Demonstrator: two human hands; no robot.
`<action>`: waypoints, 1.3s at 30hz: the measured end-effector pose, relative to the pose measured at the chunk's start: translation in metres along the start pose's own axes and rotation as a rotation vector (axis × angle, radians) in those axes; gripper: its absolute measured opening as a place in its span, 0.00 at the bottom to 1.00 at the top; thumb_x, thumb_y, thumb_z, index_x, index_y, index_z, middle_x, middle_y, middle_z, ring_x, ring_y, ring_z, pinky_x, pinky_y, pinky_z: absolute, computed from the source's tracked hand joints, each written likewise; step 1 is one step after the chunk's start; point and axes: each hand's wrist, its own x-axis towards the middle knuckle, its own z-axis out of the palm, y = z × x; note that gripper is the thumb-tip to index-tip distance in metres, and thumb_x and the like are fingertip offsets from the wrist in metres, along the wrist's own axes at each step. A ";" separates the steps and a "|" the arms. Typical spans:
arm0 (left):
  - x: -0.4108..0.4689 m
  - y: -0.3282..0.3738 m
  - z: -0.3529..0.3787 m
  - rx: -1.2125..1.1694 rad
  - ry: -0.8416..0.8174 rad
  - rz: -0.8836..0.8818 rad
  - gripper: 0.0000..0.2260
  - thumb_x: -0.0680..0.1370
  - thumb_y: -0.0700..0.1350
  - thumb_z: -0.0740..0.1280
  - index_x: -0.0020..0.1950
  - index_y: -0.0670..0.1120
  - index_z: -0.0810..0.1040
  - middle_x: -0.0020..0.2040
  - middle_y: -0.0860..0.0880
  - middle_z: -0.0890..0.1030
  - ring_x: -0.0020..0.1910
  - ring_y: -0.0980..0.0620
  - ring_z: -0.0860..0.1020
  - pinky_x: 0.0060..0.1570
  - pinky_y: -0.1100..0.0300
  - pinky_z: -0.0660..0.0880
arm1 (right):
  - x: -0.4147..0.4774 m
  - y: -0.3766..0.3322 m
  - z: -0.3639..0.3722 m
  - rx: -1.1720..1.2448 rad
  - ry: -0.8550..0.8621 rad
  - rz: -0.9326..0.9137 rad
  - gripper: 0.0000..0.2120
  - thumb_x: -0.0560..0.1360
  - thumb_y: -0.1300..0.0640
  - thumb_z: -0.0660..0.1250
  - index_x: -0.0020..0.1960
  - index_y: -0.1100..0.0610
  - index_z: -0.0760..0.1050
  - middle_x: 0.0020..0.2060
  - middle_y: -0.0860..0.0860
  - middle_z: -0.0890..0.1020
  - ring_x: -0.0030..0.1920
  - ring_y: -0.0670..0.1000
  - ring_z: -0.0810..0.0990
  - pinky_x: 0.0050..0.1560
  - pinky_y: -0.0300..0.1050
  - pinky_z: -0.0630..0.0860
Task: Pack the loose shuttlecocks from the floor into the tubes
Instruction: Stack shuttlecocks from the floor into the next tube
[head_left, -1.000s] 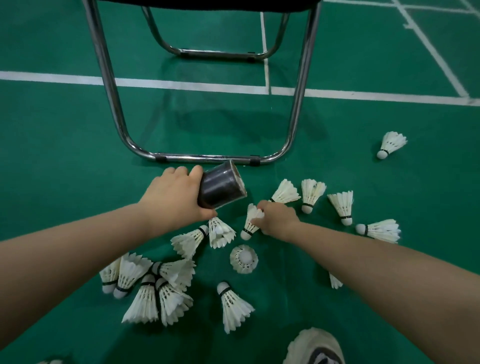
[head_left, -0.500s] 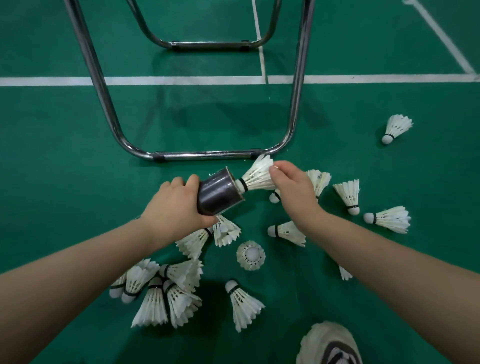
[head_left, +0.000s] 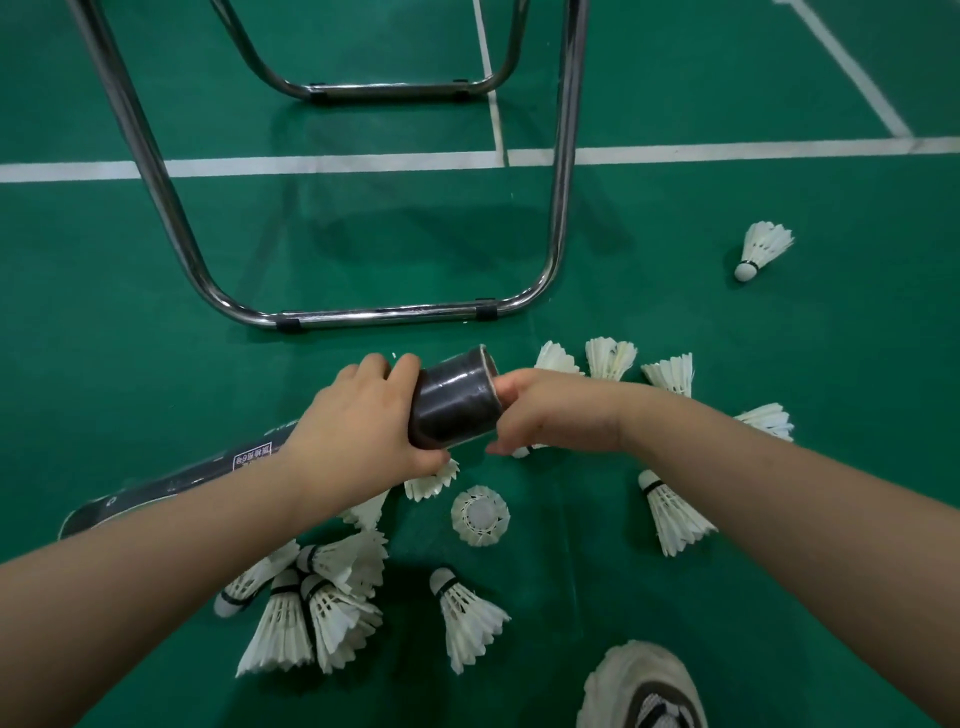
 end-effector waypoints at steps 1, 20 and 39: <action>0.000 0.004 0.001 0.007 -0.008 0.015 0.29 0.67 0.62 0.70 0.60 0.52 0.64 0.49 0.51 0.69 0.47 0.52 0.70 0.47 0.58 0.73 | 0.001 0.001 0.000 -0.041 -0.037 0.026 0.26 0.64 0.65 0.63 0.62 0.66 0.69 0.60 0.68 0.73 0.54 0.60 0.75 0.60 0.55 0.71; 0.011 0.012 0.020 0.065 -0.064 -0.031 0.30 0.67 0.64 0.68 0.63 0.52 0.64 0.50 0.50 0.69 0.49 0.50 0.71 0.51 0.54 0.75 | 0.030 0.089 -0.069 -0.005 0.802 0.284 0.27 0.77 0.60 0.61 0.74 0.56 0.57 0.66 0.55 0.71 0.60 0.58 0.75 0.60 0.51 0.74; 0.011 0.008 0.009 0.030 -0.050 -0.090 0.30 0.68 0.63 0.69 0.62 0.50 0.64 0.49 0.50 0.69 0.47 0.50 0.70 0.49 0.56 0.74 | 0.017 0.044 -0.062 0.162 1.099 -0.124 0.09 0.78 0.59 0.59 0.50 0.60 0.76 0.42 0.55 0.78 0.41 0.51 0.74 0.41 0.46 0.72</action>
